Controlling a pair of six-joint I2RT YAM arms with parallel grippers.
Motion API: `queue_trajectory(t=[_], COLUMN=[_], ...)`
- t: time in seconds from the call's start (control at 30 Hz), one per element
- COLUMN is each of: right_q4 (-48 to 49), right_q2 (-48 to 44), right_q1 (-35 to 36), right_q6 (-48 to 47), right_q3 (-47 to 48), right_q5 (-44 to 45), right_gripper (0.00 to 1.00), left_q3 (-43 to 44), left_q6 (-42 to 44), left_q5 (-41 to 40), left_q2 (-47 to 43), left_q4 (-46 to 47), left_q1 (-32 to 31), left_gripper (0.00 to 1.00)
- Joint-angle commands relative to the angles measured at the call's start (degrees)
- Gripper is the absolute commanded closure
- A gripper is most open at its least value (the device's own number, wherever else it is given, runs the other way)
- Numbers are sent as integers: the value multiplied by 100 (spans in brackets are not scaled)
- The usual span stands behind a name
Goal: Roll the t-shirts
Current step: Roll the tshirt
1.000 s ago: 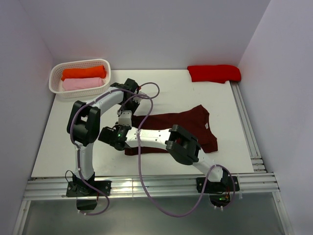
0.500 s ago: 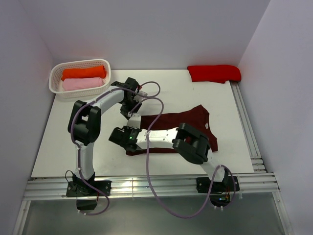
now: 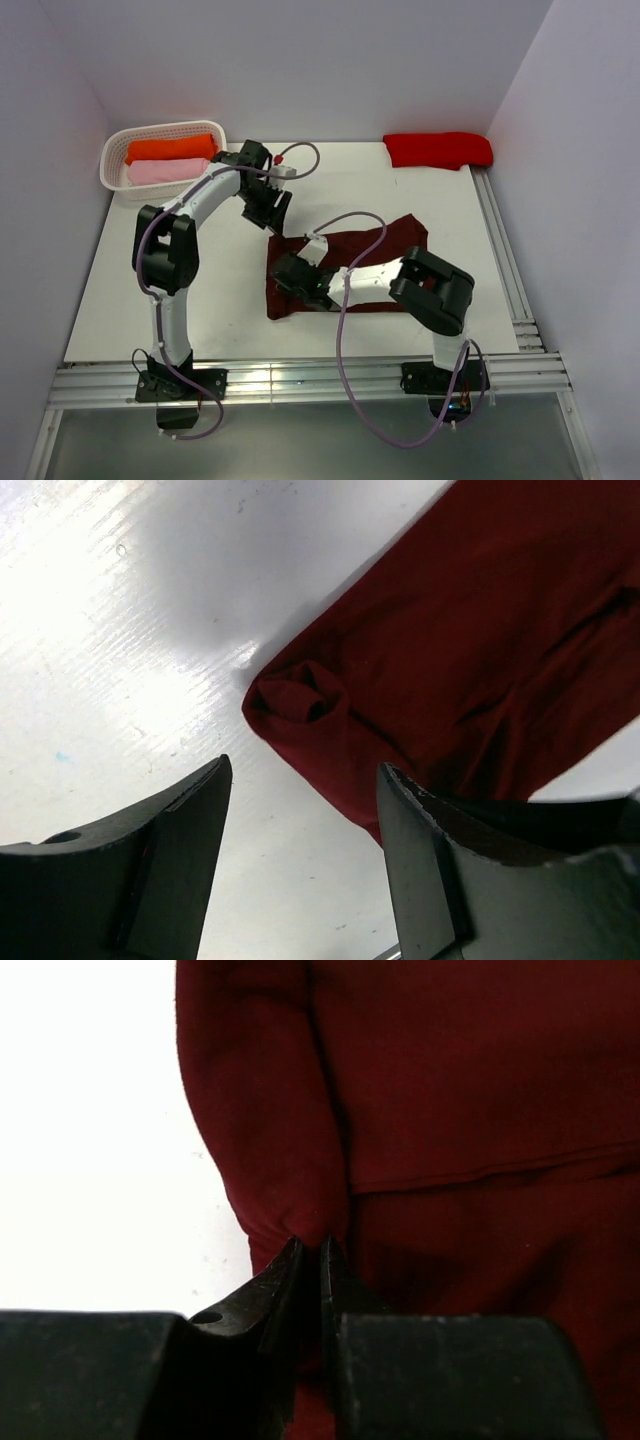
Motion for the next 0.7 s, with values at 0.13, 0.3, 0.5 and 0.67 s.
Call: queue_trajectory(t=[0.13, 0.3, 0.5, 0.67], right_q4=[1799, 2299, 2827, 3012], right_q2=[-344, -265, -98, 78], right_q1=[-394, -543, -658, -737], right_q6=[625, 888, 1162, 1232], right_q3=[-951, -1224, -1531, -1549], right_q5=[-921, -1212, -1546, -1731], right_gripper=[89, 90, 91, 92], left_q3=[-626, -1478, -2094, -2323], left_q6=[495, 681, 489, -4], left_q5=[1380, 1900, 2620, 2621], left_q2=[-435, -506, -418, -400], left_q4=[11, 782, 1652, 2199], left_q1=[481, 701, 745, 789], left_gripper=[34, 34, 35, 38])
